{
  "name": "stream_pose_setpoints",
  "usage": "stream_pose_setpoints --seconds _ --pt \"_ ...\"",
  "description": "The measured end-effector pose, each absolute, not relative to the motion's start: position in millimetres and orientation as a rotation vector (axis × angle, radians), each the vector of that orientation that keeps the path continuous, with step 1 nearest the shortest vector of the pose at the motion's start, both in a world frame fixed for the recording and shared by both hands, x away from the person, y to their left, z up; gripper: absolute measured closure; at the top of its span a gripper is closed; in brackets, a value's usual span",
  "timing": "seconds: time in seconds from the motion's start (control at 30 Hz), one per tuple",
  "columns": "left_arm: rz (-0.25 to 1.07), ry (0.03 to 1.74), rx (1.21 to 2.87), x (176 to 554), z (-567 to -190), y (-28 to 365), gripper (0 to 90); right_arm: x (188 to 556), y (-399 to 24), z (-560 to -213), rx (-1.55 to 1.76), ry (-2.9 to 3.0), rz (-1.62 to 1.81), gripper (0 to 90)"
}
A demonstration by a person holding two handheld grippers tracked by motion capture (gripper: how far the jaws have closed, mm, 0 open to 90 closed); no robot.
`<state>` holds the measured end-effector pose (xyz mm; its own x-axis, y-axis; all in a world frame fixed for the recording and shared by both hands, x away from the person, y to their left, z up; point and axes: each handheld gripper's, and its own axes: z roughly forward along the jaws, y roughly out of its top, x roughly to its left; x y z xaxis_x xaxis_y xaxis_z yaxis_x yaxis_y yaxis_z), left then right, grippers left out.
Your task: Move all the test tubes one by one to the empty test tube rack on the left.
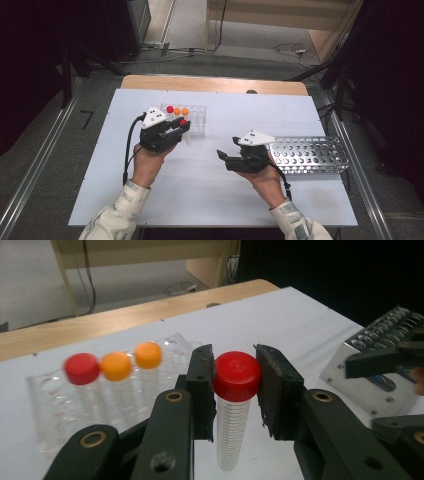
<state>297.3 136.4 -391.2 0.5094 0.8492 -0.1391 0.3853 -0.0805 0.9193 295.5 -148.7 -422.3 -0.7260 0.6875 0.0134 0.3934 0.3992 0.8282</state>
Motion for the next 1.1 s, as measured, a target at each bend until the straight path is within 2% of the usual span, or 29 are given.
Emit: stream_pose_setpoints --seconds 0.47,0.83,1.1 --pt "0.644 1.168 1.619 313 -371 178 70.4 274 -187 -419 0.942 2.303 1.252 28.7" --pt "0.712 1.231 1.574 336 -362 187 70.5 272 -194 -418 0.954 2.287 1.266 28.8" --pt "0.768 1.267 1.580 350 -369 186 70.5 272 -195 -418 0.958 2.287 1.269 29.0"
